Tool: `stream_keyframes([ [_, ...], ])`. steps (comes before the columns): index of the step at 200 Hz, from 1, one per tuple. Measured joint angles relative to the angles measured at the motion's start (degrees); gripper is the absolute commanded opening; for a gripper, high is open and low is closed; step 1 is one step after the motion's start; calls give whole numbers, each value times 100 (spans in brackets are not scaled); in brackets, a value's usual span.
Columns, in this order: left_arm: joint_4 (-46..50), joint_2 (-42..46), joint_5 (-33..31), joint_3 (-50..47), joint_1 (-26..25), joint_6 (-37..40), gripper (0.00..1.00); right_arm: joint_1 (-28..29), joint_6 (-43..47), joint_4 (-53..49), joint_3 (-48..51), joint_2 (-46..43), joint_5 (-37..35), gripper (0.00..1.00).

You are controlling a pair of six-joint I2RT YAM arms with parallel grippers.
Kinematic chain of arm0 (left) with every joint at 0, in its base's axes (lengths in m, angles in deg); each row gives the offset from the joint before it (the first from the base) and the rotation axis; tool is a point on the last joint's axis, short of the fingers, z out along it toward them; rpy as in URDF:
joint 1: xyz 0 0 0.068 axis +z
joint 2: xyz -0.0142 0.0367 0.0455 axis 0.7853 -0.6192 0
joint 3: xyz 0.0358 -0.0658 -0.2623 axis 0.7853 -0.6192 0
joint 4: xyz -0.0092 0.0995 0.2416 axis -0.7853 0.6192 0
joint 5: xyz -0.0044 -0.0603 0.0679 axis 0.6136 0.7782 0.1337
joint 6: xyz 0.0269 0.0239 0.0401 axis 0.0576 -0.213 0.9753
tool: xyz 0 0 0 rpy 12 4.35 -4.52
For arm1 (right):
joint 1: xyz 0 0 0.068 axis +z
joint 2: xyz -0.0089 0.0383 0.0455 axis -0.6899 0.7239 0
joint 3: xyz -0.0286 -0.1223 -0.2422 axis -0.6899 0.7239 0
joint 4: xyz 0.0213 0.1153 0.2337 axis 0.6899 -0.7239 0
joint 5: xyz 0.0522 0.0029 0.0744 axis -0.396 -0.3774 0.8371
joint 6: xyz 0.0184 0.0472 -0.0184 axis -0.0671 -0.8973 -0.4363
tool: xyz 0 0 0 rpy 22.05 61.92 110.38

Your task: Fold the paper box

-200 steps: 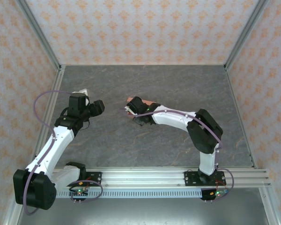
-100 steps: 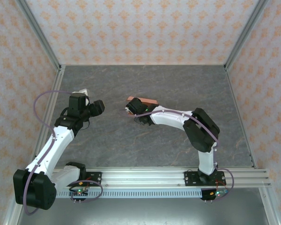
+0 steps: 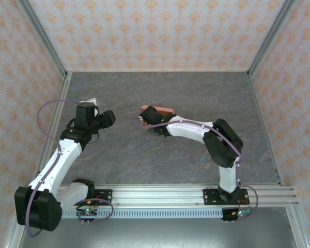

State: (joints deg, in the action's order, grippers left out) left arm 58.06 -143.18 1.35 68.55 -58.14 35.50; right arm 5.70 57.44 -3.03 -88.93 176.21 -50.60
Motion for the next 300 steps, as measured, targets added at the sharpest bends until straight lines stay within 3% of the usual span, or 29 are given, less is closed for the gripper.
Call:
stream_keyframes([
  [69,0,0,0,-2,0,2,67,-26,-299,155,-11,-184,-68,34],
  [109,0,0,0,-7,0,48,67,-26,-448,214,-22,-184,-81,36],
  [139,-2,37,9,-13,-2,57,67,-39,-892,184,68,-404,459,39],
  [183,-157,295,186,-284,-236,37,66,-39,-1803,208,678,-1585,1362,46],
  [207,-402,514,125,-678,-918,-105,65,-39,-2094,236,966,-2306,1720,49],
  [237,-835,328,-437,-1012,-2522,-317,64,-55,-2304,160,1161,-3119,1838,56],
  [255,-1215,-345,-896,-905,-3338,-415,65,-181,-2455,50,1145,-3375,1655,59],
  [277,-1521,-1510,-1322,-463,-3821,-498,65,-706,-2691,-131,1126,-3499,1471,62],
  [300,-1692,-2527,-1591,136,-3950,-527,65,-1434,-2907,-254,1152,-3633,1386,63],
])
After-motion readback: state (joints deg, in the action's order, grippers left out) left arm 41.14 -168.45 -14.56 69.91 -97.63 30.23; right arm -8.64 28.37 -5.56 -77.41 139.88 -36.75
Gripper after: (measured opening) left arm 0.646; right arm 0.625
